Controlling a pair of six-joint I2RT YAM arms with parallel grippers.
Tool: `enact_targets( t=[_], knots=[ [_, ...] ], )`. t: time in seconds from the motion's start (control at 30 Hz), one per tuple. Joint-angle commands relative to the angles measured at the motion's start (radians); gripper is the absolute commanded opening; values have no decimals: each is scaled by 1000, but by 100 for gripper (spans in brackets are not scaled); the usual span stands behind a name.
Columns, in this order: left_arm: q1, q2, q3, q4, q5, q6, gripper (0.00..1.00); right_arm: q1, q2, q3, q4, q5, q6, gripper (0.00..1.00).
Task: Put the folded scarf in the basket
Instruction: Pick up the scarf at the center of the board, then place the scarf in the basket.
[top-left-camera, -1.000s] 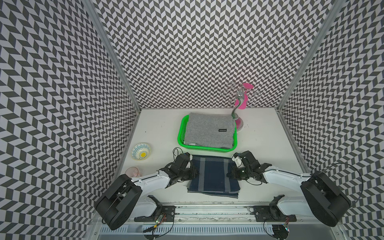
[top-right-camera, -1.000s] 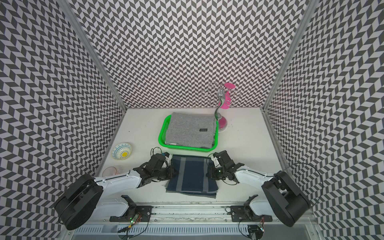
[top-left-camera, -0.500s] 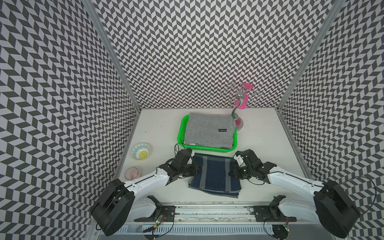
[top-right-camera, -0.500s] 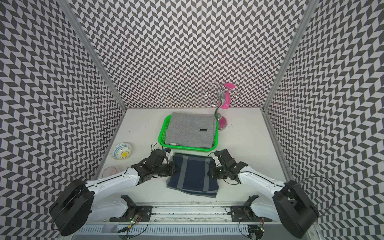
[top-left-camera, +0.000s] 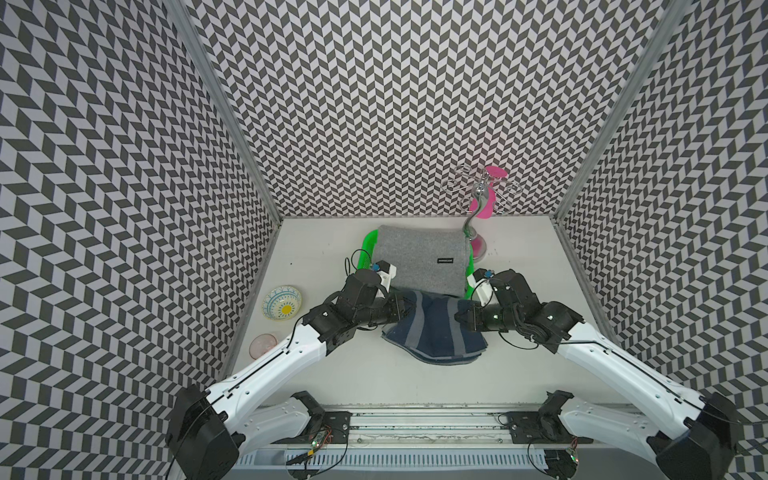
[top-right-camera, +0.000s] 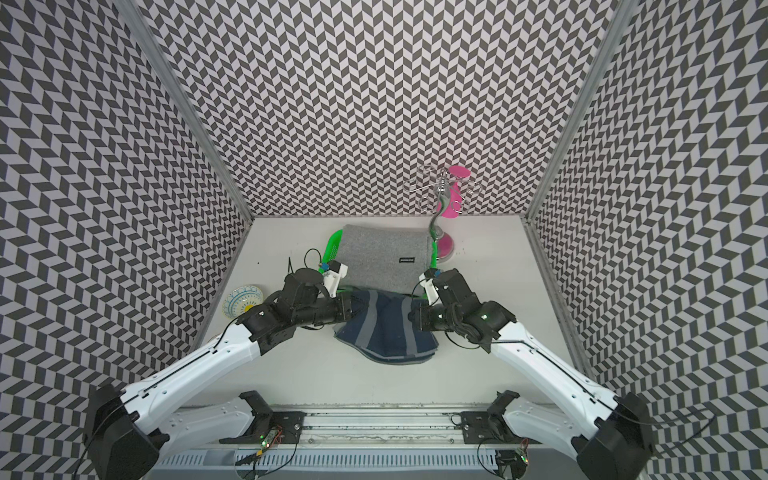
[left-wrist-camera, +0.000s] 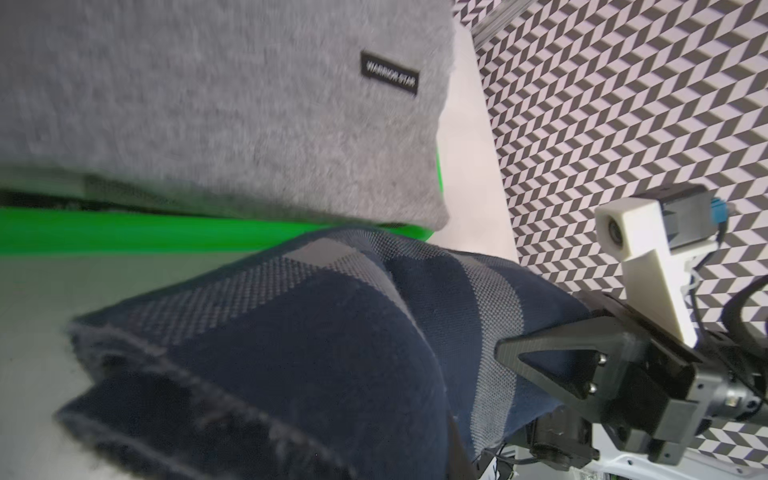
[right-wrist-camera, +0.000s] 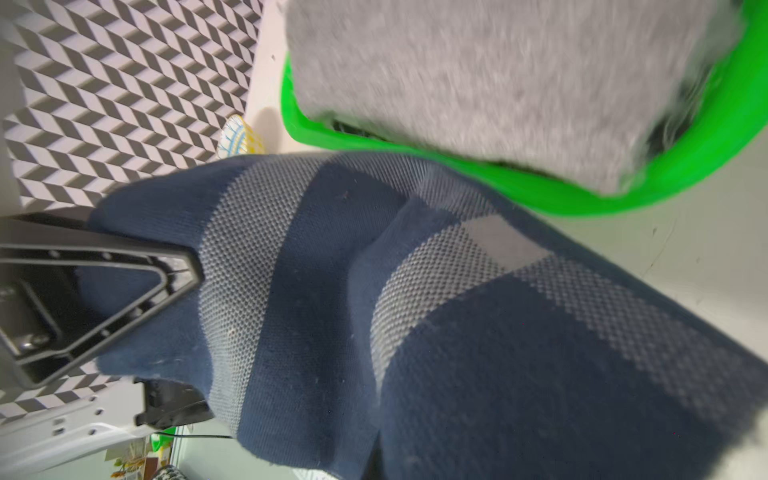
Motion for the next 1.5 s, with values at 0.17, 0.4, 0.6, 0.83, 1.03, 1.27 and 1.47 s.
enact_targets(
  t=[0.17,0.4,0.6,0.83,1.03,1.27,1.47],
  knots=[
    [88,85,210,-40,-14,99,0,-58,105,245,-30,137,-138,0],
    [221,258,302,23,24,195,0,-198,304,393,43,98,-230,0],
    [298,423,392,43,52,247,0,-253,475,481,86,71,-268,0],
    [306,509,432,60,-13,296,0,-266,613,496,137,28,-277,0],
    [312,596,480,35,-76,341,0,-267,668,487,185,46,-279,0],
    [337,645,472,6,-101,352,0,-269,735,482,173,74,-298,0],
    [352,677,460,10,-103,356,3,-278,765,487,167,77,-306,8]
  ],
)
